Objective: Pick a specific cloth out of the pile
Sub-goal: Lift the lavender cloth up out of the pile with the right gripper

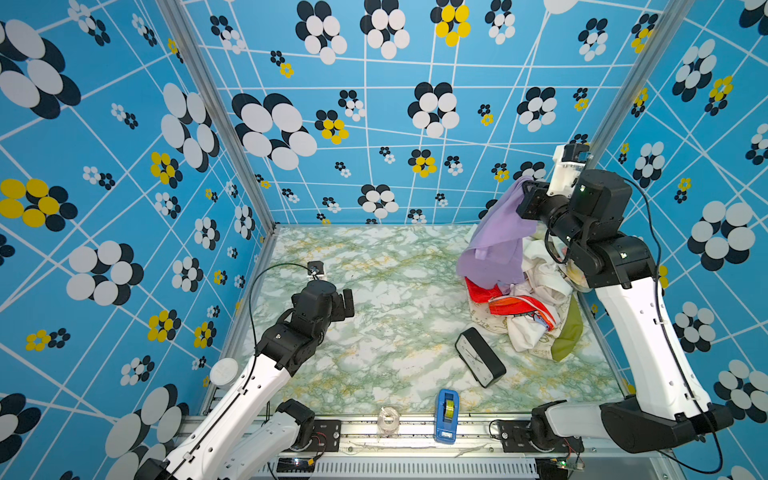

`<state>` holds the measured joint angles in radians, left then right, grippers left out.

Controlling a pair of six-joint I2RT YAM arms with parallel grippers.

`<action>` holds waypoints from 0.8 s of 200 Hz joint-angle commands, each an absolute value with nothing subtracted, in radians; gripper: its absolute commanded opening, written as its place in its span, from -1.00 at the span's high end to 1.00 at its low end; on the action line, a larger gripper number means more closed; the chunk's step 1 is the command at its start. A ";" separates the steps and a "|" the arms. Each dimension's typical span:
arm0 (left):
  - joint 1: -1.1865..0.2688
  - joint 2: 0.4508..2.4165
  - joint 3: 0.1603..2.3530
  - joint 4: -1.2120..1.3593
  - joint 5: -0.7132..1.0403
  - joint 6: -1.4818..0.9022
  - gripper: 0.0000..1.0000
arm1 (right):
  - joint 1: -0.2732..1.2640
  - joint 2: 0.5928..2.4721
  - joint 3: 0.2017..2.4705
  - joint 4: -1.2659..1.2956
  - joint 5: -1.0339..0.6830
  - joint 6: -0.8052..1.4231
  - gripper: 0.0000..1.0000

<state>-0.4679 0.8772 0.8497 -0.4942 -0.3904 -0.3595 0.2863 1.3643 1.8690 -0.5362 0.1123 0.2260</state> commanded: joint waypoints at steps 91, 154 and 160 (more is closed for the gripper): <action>-0.476 0.835 0.825 -0.502 -0.408 -0.384 -1.00 | 0.335 1.440 2.081 -0.454 -0.068 0.298 1.00; -0.476 0.824 0.879 -0.596 -0.451 -0.380 -0.98 | 0.456 1.561 2.218 -0.546 -0.112 0.269 1.00; -0.476 0.824 0.884 -0.604 -0.451 -0.385 -0.98 | 0.471 1.584 2.243 -0.561 -0.119 0.266 1.00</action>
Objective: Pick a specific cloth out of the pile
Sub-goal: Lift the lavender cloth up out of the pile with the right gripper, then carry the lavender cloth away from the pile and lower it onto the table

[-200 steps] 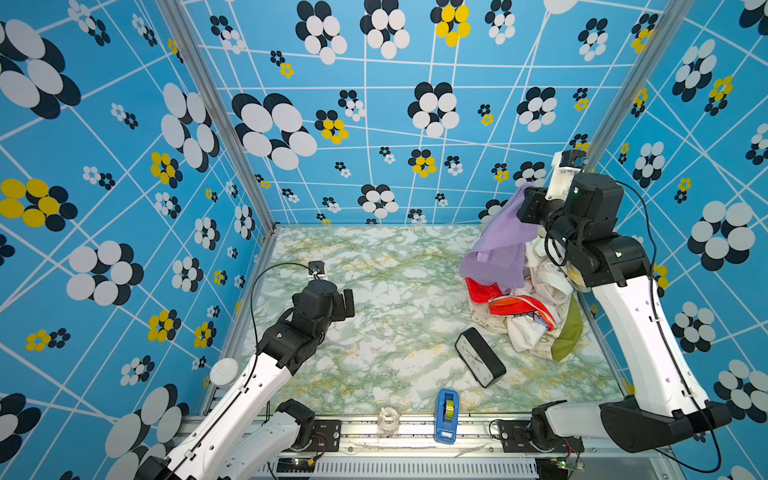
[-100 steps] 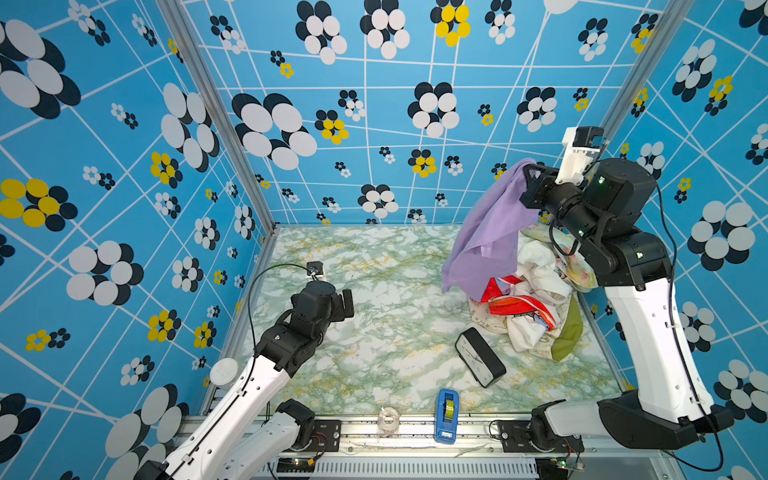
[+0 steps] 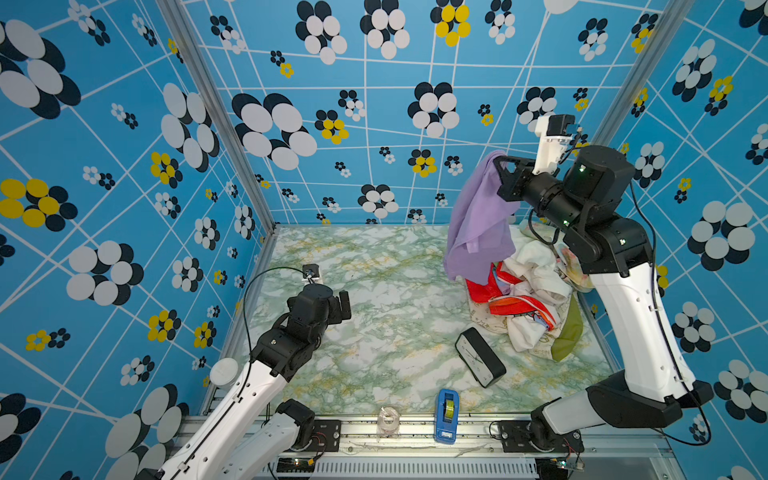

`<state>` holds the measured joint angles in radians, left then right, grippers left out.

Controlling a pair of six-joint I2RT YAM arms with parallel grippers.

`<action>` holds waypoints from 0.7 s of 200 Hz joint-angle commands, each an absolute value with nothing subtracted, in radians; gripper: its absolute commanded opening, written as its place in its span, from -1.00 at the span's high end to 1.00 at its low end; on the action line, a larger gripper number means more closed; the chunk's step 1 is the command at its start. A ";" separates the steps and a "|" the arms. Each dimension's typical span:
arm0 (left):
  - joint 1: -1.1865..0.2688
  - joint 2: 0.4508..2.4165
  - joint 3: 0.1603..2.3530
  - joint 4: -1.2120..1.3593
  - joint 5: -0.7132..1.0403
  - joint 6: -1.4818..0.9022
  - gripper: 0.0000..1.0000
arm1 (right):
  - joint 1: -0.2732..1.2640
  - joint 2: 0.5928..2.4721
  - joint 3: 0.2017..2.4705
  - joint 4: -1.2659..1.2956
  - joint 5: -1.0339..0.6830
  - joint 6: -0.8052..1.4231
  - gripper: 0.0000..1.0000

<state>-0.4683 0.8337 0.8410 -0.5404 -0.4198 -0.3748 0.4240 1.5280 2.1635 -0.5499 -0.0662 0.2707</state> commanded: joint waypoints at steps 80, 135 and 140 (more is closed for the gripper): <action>-0.473 0.758 0.920 -0.756 -0.555 -0.404 -0.99 | 0.611 1.842 2.477 -0.598 -0.208 0.283 1.00; -0.474 0.608 0.877 -0.757 -0.586 -0.388 -0.99 | 0.678 2.049 2.613 -0.462 -0.365 0.431 1.00; -0.474 0.597 0.875 -0.758 -0.594 -0.387 -0.99 | 0.685 2.068 2.625 -0.438 -0.382 0.452 1.00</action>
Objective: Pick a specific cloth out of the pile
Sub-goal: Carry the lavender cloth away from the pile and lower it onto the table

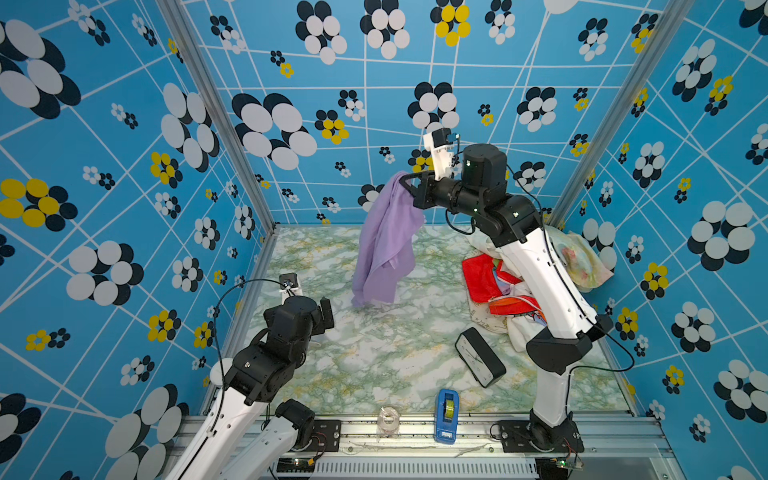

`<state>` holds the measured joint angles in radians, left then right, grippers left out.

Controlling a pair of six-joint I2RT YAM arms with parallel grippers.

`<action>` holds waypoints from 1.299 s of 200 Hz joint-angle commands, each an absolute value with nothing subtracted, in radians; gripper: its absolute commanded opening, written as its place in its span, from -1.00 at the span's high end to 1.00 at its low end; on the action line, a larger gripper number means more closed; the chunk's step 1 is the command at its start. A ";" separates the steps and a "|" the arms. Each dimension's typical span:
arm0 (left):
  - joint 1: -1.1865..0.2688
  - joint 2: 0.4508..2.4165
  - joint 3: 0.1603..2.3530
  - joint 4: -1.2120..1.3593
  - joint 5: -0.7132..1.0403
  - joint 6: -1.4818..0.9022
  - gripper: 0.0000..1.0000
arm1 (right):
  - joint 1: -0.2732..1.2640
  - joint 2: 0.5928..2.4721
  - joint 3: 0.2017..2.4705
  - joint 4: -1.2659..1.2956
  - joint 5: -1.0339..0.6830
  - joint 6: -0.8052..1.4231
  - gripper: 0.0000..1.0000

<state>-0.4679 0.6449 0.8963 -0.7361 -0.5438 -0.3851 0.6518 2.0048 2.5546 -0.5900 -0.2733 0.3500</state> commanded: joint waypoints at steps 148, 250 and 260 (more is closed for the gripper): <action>-0.473 0.502 0.822 -0.765 -0.650 -0.392 -0.98 | 0.790 2.550 2.810 0.208 -0.541 0.912 1.00; -0.474 0.485 0.804 -0.773 -0.655 -0.386 -0.99 | 0.789 2.754 2.809 0.194 -0.482 0.906 1.00; -0.474 0.484 0.801 -0.772 -0.655 -0.384 -0.99 | 0.789 2.764 2.807 0.186 -0.482 0.904 1.00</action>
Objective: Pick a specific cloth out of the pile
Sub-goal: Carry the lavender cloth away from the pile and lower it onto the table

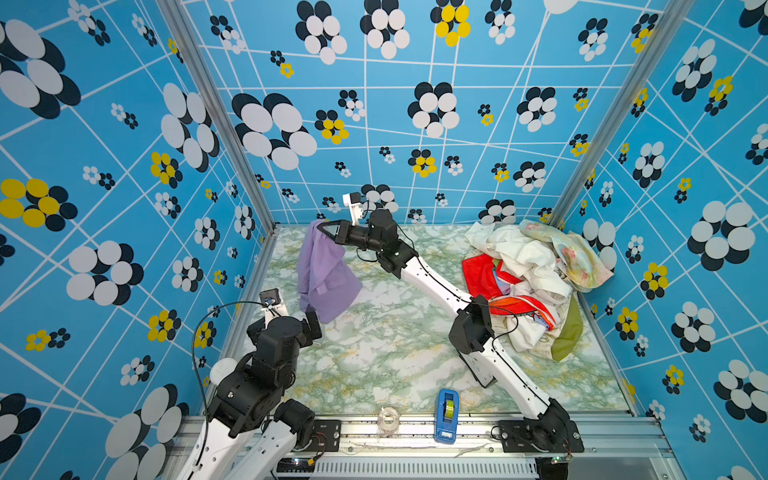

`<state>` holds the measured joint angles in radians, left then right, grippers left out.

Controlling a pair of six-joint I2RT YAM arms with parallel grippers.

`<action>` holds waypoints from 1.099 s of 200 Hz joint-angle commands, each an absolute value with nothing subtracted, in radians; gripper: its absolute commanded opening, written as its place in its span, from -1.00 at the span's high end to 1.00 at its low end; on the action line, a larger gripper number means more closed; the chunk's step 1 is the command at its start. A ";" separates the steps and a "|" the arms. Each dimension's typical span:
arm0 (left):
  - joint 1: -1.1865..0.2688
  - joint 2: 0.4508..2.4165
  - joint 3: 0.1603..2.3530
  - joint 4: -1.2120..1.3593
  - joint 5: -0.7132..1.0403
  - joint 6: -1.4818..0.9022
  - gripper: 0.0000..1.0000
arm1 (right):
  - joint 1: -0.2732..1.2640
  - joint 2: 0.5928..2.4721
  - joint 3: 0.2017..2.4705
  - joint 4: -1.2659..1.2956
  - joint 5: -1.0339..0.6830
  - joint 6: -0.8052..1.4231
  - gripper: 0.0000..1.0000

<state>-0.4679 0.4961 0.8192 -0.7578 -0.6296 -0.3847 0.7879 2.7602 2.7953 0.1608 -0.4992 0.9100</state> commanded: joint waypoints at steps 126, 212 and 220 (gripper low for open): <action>-0.474 0.476 0.793 -0.762 -0.660 -0.378 -1.00 | 0.819 2.807 2.682 0.003 -0.520 0.911 1.00; -0.475 0.474 0.792 -0.752 -0.643 -0.367 -1.00 | 0.837 2.809 2.584 -0.124 -0.502 0.890 0.86; -0.473 0.477 0.792 -0.750 -0.637 -0.367 -1.00 | 0.836 2.811 2.582 -0.130 -0.506 0.891 0.74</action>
